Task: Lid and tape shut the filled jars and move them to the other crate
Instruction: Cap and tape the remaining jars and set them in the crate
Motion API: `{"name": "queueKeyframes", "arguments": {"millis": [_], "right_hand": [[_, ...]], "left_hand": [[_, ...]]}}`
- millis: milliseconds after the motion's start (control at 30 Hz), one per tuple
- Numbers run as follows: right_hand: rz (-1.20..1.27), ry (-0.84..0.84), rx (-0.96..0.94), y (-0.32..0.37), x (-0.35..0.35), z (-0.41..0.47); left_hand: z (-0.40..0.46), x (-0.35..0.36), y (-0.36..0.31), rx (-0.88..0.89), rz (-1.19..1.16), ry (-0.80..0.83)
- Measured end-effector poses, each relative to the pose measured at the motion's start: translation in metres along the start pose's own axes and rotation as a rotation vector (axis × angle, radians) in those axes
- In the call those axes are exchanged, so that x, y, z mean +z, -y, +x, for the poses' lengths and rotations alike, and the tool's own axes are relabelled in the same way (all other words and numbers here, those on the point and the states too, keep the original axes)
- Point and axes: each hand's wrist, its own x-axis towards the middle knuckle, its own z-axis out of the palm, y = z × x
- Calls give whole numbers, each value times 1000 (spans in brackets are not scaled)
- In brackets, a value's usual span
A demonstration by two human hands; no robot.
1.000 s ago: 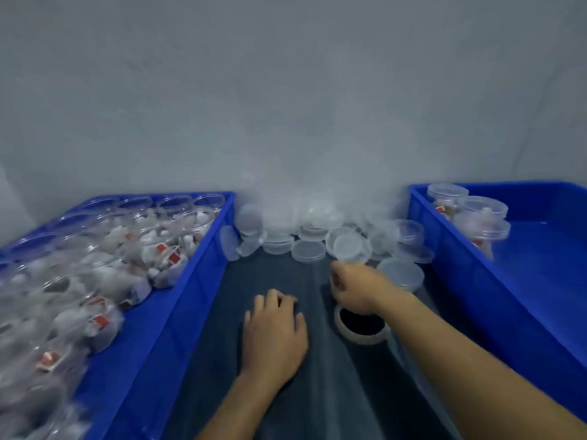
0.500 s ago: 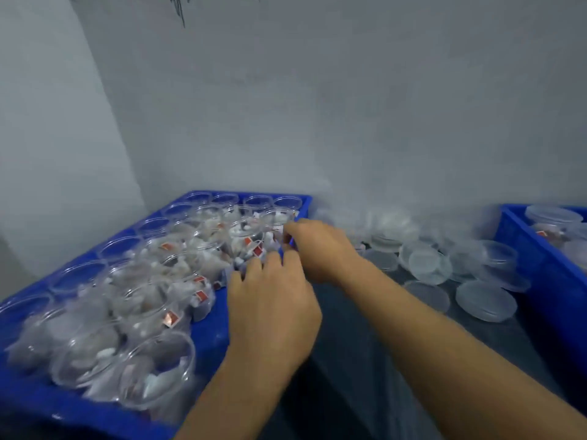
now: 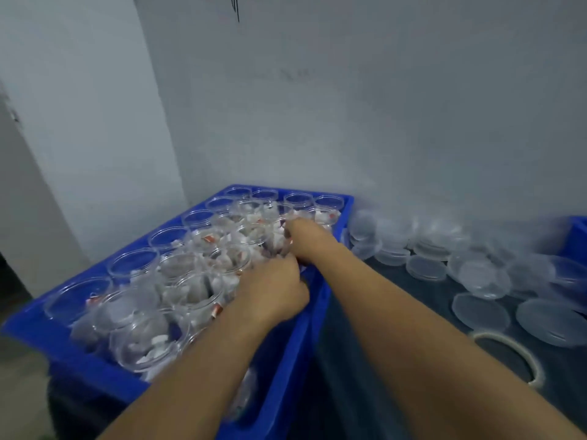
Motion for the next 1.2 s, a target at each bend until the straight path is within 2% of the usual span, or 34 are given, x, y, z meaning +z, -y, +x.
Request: {"name": "queueKeyframes", "arguments": {"millis": [167, 267, 433, 567, 700, 800, 867, 933, 1067, 1200], "right_hand": [[-60, -131, -44, -1, -13, -18], [-5, -201, -87, -12, -37, -43], [192, -443, -154, -45, -93, -97], [204, -617, -213, -67, -129, -148], [164, -551, -191, -91, -140, -185], [172, -449, -97, -109, -120, -200], [153, -397, -35, -121, -97, -206], [140, -360, 24, -134, -73, -210], [162, -334, 99, -154, -36, -216], [306, -360, 60, -172, -11, -222]], "left_hand": [[0, 0, 1, -10, -75, -56], [-6, -11, -2, 5, -153, -141], [-16, -32, -25, 108, -333, -295], [-21, -46, -59, 210, -420, -411], [-22, -37, -102, 231, -608, -419], [-24, -8, -131, 150, -927, -274], [-24, 18, -146, 115, -1056, -167], [-20, 43, -159, 88, -1113, -124], [-10, 85, -173, 67, -1065, -106], [4, 115, -177, 56, -1140, -89]]}}
